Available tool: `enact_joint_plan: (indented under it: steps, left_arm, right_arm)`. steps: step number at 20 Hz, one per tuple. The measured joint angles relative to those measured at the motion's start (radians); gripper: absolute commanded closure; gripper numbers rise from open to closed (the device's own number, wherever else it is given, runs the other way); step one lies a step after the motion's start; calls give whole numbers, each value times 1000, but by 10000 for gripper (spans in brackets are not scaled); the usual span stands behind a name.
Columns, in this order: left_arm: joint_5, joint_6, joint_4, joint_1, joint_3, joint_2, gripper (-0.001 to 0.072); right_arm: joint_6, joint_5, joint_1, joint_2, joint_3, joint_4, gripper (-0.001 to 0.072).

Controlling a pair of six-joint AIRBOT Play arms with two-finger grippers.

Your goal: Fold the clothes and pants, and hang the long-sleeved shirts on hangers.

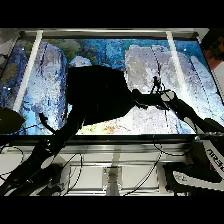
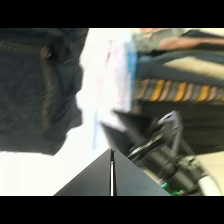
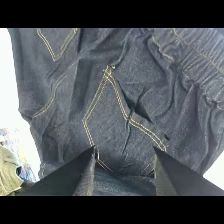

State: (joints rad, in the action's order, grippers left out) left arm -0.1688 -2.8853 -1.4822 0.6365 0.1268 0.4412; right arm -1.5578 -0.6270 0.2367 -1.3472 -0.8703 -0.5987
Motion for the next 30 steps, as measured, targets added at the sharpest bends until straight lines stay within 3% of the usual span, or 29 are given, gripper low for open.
enact_joint_plan:
  steps: [3, 4, 5, 6, 9, 12, 13, 14, 15, 16, 17, 18, 21, 25, 30]
  left_arm:
    - [-100, 4, 0, -42, 2, 6, 698]
    - [-117, 11, -8, -55, 8, 7, 698]
    - [-122, 18, -15, -68, 14, 8, 699]
    - [-121, 24, -21, -78, 19, 8, 699]
    - [-50, 32, -31, -93, 27, 9, 699]
    - [120, 34, -33, -99, 30, 9, 692]
    - [176, 30, -34, -100, 31, 10, 668]
    - [230, 25, -34, -101, 31, 11, 517]
    - [266, 17, -35, -101, 31, 12, 288]
    - [295, 13, -34, -103, 31, 13, 240]
    - [318, 11, -34, -108, 31, 14, 240]
    - [334, 11, -35, -118, 31, 15, 240]
    - [361, 9, -35, -187, 32, 26, 240]
    - [376, 69, -35, -289, 32, 50, 242]
    - [325, 129, -35, -303, 32, 126, 247]
  right_arm:
    - [0, -9, 0, 0, -7, -5, 335]
    - [0, -15, 0, 0, -15, -6, 414]
    - [1, -22, 0, 0, -27, -8, 643]
    - [1, -29, 0, 0, -37, -11, 677]
    - [1, -39, 0, 0, -60, -36, 680]
    - [2, -73, 0, 0, -66, -66, 678]
    - [3, -86, 0, 0, -67, -74, 675]
    - [4, -95, 0, 0, -68, -79, 661]
    - [5, -102, 0, 0, -69, -83, 570]
    - [5, -106, 0, 0, -69, -85, 393]
    - [5, -109, 0, 0, -71, -85, 271]
    - [4, -110, 0, 0, -71, -85, 256]
    - [2, -113, 0, 0, -72, -85, 256]
    - [-2, -121, 0, 0, -72, -85, 256]
    - [-2, -132, 0, 0, -72, -85, 256]
